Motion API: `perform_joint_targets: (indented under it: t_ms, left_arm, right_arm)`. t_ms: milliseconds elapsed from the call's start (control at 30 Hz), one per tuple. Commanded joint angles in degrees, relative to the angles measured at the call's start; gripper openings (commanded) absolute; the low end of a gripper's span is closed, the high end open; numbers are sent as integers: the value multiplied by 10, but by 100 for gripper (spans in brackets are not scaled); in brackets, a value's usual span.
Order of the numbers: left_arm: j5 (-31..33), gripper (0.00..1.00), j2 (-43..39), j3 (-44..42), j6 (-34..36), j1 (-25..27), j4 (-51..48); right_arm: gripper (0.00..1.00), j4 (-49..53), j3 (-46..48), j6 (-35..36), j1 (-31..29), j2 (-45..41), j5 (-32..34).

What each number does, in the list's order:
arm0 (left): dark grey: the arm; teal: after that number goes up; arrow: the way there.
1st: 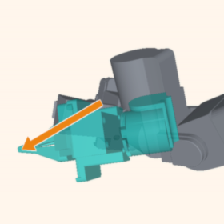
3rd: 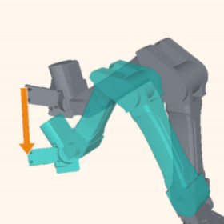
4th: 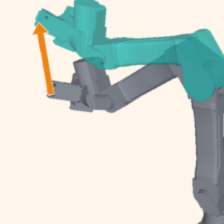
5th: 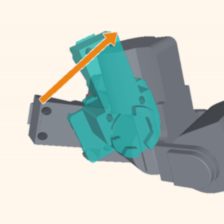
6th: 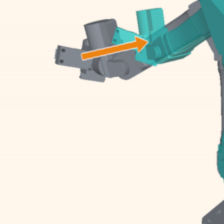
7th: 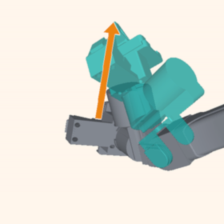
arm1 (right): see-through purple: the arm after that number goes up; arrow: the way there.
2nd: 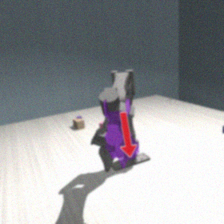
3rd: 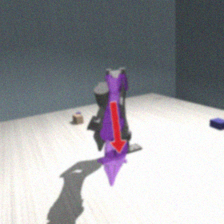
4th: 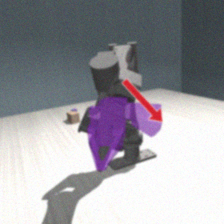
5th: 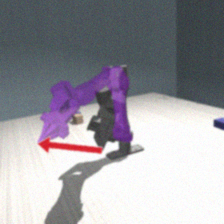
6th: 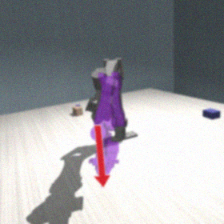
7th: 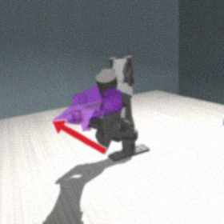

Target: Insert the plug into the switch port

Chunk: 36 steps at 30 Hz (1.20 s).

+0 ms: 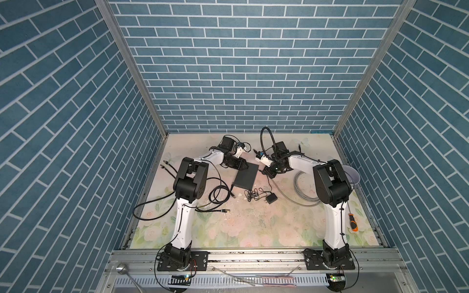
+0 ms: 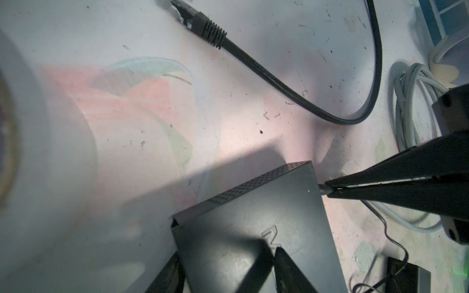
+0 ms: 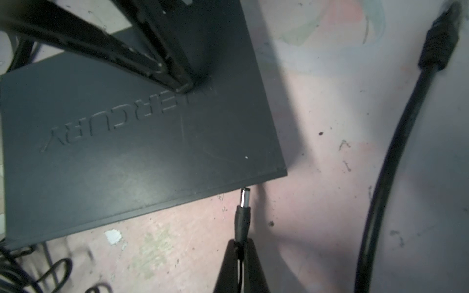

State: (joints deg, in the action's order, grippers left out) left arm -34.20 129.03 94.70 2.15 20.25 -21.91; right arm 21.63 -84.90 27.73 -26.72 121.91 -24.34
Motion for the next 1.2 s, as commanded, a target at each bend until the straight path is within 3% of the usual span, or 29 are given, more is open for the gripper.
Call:
perform_joint_targets:
  t_ms: [0, 500, 900, 1167]
  left_arm:
    - [-14, 56, 15, 17, 10, -3, -8]
    - [-15, 56, 21, 29, 24, -11, -25]
    - [-14, 55, 25, 30, 22, -11, -23]
    - [-18, 54, 26, 36, 30, -11, -32]
  right_arm:
    - [0, 13, -3, 46, -7, -5, -44]
    - [0, 15, 8, 60, -10, -17, -55]
    - [0, 51, -8, 68, -11, 4, -23]
    - [0, 2, 8, 50, -10, -5, -17]
